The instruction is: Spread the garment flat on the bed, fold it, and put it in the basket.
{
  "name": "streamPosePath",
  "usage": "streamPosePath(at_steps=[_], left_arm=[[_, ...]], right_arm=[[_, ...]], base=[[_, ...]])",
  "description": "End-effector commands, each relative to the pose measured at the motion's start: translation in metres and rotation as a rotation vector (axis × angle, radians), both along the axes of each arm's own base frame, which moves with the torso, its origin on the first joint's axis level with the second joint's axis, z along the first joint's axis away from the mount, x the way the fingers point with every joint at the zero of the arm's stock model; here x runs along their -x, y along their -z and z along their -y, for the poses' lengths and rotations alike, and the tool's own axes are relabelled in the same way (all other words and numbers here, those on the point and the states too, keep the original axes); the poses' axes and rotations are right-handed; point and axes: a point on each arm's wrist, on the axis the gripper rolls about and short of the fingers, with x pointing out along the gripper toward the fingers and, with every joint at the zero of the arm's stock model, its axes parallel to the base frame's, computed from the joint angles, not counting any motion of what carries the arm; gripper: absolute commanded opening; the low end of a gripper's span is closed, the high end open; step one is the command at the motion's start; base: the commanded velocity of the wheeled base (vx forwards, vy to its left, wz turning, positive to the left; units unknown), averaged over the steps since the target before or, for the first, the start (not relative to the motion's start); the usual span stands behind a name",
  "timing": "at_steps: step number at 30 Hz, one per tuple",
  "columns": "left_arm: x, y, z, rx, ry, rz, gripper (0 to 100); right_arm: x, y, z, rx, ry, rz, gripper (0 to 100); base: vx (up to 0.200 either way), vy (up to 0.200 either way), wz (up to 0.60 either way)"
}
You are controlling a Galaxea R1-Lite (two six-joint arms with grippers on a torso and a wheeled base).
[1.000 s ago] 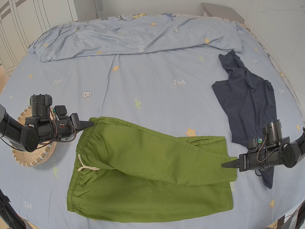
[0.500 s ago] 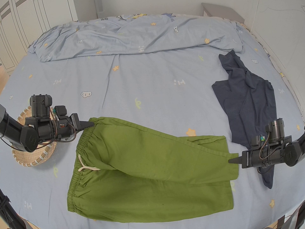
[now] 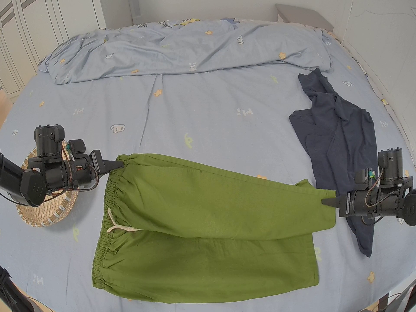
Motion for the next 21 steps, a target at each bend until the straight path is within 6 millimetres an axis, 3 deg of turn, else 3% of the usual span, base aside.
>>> streamPosePath(at_steps=[1,6,8,13,17,21], left_arm=[[0.014,-0.025,-0.007,-0.001,-0.025,0.078,0],[0.016,-0.032,-0.012,-0.002,-0.042,0.102,0],[0.016,-0.033,-0.013,-0.005,-0.048,0.106,0],[0.014,-0.034,-0.015,-0.006,-0.054,0.118,0],[0.013,-0.035,-0.018,-0.002,-0.063,0.152,0],[0.013,-0.035,-0.019,-0.002,-0.068,0.155,0]], right_arm=[[0.019,-0.044,-0.013,-0.004,-0.029,0.169,0],[0.012,-0.065,-0.024,0.016,-0.024,0.216,0],[0.003,-0.082,-0.031,0.020,-0.021,0.249,0],[-0.016,-0.097,-0.044,0.023,-0.016,0.297,0],[-0.030,-0.098,-0.053,0.038,-0.004,0.297,0],[-0.015,-0.086,-0.059,0.073,-0.039,0.201,0]], base=[[0.000,0.000,0.00],[0.000,0.000,0.00],[0.000,0.000,0.00],[0.000,0.000,0.00],[0.000,0.000,0.00],[0.000,0.000,0.00]])
